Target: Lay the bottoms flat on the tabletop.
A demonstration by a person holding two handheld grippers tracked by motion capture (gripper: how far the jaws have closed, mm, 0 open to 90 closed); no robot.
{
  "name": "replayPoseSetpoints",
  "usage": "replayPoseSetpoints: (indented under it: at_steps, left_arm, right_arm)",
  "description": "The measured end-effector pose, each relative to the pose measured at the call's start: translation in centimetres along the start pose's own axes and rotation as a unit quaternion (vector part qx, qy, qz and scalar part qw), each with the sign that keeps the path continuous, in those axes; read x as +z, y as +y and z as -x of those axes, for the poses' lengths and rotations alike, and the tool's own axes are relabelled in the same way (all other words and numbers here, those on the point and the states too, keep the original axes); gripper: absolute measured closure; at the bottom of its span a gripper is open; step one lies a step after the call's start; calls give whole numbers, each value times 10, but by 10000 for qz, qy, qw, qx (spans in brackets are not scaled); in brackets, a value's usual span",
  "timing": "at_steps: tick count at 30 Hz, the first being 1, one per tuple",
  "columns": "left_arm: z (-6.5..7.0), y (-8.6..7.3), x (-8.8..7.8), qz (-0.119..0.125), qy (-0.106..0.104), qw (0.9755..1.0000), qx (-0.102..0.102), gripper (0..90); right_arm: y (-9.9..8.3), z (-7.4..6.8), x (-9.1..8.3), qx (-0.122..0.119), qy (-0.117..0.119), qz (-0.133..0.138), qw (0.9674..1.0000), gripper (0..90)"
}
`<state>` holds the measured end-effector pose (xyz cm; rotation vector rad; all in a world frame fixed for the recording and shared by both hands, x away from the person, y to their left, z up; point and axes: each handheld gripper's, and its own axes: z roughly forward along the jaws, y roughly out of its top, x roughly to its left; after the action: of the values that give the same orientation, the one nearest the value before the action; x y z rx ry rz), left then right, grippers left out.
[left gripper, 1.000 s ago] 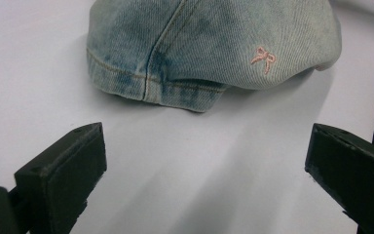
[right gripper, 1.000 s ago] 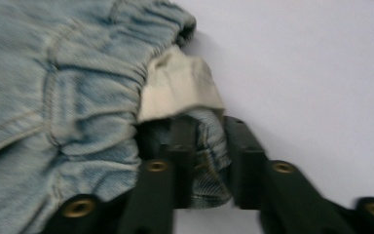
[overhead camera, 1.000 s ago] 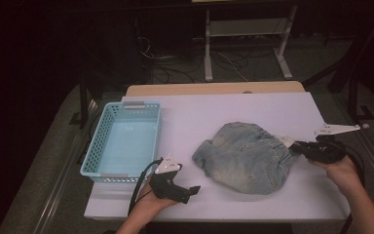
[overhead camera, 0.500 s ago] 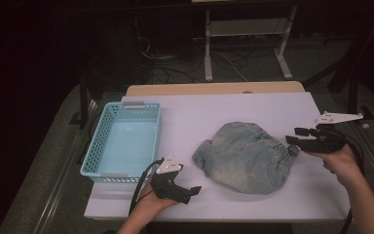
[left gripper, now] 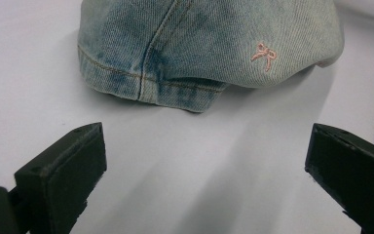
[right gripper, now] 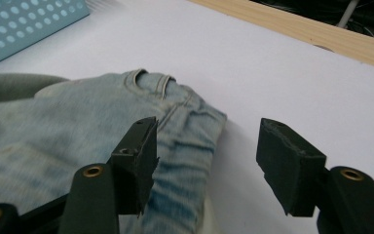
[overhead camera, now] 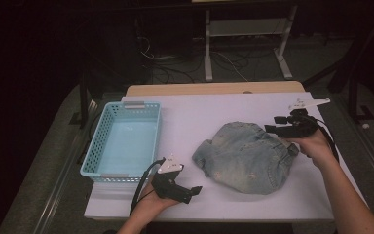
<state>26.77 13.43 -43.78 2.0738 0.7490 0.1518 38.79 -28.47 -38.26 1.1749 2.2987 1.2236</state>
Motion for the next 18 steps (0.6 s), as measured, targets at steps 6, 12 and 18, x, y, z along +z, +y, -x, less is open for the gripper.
replayPoseSetpoints:
  at_steps: [6,12,18]
  left_arm:
    - [-1,0,0,3,-1,10000,-10,14]
    - [0,0,1,-18,-10,10000,24,14]
    - [1,1,3,-27,-34,10000,28,14]
  right_arm:
    - [15,1,23,35,38,-43,10000,385]
    - [27,-12,50,-62,257,-187,9995,349]
    - [37,-31,69,-271,452,-370,9979,323]
